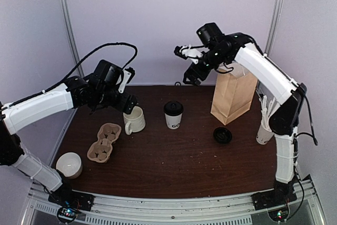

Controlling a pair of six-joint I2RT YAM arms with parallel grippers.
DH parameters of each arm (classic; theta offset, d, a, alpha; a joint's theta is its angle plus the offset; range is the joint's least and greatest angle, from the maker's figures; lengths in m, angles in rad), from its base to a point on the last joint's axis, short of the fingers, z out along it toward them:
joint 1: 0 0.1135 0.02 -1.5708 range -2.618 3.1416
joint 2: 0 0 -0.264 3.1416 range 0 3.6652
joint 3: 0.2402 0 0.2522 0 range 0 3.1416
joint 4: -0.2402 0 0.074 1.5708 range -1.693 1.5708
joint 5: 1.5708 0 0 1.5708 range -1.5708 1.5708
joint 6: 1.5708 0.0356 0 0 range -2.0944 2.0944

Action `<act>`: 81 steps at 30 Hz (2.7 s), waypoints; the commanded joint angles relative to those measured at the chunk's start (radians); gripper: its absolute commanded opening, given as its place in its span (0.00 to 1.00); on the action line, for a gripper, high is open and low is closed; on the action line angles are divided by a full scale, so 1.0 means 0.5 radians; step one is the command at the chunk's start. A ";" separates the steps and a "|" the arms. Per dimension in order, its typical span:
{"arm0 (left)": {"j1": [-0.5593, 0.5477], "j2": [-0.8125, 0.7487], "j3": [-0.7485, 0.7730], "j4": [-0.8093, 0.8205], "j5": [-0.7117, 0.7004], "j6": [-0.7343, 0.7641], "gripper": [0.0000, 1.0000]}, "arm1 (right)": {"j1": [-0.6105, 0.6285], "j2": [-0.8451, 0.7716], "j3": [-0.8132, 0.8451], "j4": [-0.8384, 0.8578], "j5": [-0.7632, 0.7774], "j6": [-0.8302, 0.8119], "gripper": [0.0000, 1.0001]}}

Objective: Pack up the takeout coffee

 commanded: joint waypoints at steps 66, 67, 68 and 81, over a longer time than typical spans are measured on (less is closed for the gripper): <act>-0.003 0.163 0.136 -0.091 0.013 0.049 0.91 | -1.268 -0.272 0.033 0.570 -0.685 0.388 0.00; -0.001 0.164 0.138 -0.091 0.015 0.049 0.91 | -1.265 -0.324 0.002 0.586 -0.714 0.419 0.00; -0.002 0.163 0.140 -0.091 0.016 0.054 0.91 | -1.260 -0.367 -0.017 0.593 -0.750 0.448 0.00; -0.002 0.015 0.227 -0.281 -0.097 0.007 0.90 | -0.856 -0.861 -0.320 0.505 -0.922 0.522 0.00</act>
